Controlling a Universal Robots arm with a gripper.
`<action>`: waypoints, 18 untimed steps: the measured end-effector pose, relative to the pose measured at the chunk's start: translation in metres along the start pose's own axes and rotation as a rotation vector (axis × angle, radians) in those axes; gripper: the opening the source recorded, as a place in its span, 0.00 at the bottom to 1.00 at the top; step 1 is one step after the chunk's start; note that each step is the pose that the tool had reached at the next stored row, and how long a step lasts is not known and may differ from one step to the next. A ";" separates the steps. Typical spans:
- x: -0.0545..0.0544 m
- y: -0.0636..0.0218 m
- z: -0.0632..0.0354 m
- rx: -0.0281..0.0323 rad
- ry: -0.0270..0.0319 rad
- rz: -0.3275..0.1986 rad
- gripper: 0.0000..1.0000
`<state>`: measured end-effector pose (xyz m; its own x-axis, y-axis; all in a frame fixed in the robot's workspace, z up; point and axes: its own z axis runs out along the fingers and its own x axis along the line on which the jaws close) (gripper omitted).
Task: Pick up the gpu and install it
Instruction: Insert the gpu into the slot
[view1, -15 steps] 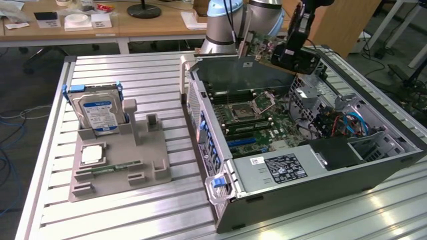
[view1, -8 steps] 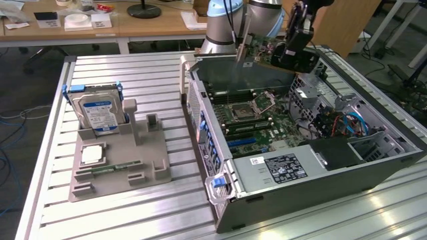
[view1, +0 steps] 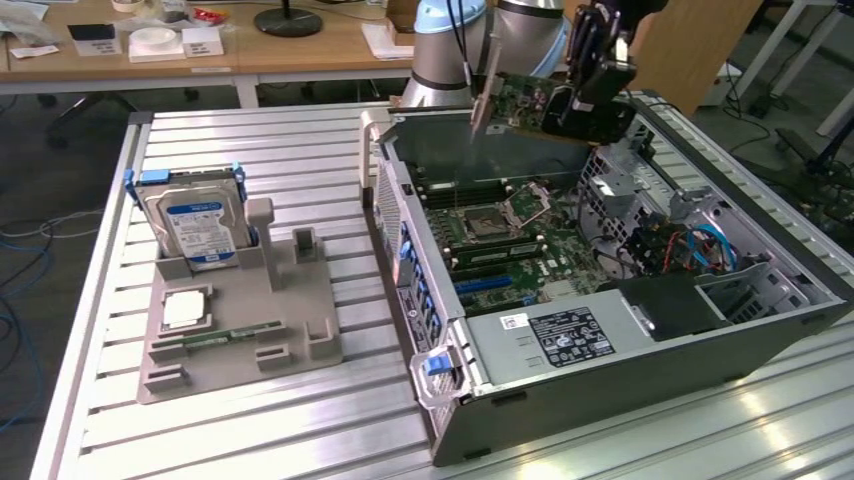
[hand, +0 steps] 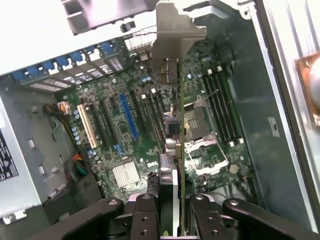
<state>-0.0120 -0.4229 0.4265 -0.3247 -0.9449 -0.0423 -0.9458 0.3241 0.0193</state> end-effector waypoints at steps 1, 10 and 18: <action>0.000 0.0000 0.0001 -0.0007 0.0003 -0.017 0.28; 0.000 0.0000 0.0007 -0.0074 0.0033 -0.174 0.28; 0.000 0.0000 0.0011 -0.0133 0.0060 -0.313 0.28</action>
<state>-0.0120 -0.4229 0.4254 -0.0173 -0.9990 -0.0424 -0.9997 0.0165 0.0192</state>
